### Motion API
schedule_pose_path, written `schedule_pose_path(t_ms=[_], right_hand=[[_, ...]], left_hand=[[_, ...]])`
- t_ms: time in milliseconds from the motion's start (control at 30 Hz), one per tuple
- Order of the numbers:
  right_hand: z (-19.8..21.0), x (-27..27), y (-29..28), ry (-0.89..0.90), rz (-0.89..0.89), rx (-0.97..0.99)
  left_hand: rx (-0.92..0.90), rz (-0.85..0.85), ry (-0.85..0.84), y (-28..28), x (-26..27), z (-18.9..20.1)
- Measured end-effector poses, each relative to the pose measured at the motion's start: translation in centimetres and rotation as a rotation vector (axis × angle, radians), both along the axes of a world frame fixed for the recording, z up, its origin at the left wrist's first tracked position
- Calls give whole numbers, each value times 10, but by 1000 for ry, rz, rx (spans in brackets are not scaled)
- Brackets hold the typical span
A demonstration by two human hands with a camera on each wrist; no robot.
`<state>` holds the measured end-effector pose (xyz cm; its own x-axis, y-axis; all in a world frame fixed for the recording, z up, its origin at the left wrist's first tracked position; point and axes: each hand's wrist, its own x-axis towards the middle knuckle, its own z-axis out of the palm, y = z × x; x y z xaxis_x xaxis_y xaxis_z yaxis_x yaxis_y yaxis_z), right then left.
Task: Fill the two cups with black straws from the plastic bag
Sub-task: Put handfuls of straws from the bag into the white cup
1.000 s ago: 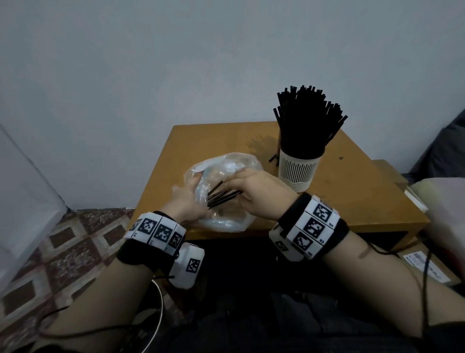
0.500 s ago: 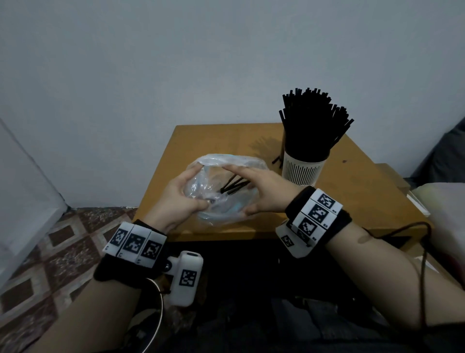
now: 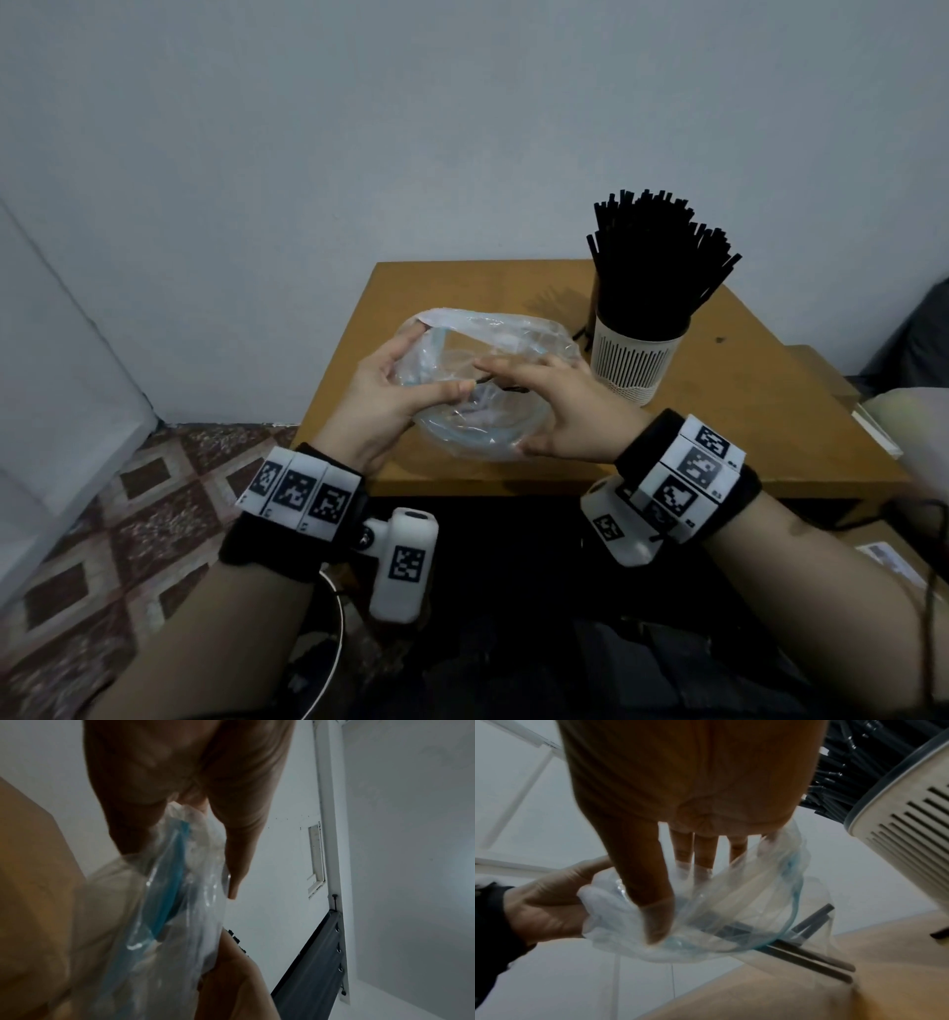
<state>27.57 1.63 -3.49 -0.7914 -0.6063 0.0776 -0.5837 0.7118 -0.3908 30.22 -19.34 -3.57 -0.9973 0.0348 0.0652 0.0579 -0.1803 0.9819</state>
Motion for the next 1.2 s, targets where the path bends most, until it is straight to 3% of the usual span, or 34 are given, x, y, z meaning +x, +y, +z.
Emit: schedule_pose_path(t_ms=[267,400,600,767,1000,1200], right_hand=[[-2,6,0,-45,-10,-242],[-2,4,1,-93,-5,-369],[4,0,-2,39,-146,-437],[7,-3,-2,49,-116,-348],[-2,-4,-2,139,-91,-236],[-4,-3,-4,240,-64,-91]], left_hand=[[-122,-20,7,6,1,2],[-281,-14,117,0,2,3],[-402,-155,276,-3,9,7],[-226,-84,304,2,9,11],[129,-67,182,4,-1,0],[186,-107,133,8,-1,1]])
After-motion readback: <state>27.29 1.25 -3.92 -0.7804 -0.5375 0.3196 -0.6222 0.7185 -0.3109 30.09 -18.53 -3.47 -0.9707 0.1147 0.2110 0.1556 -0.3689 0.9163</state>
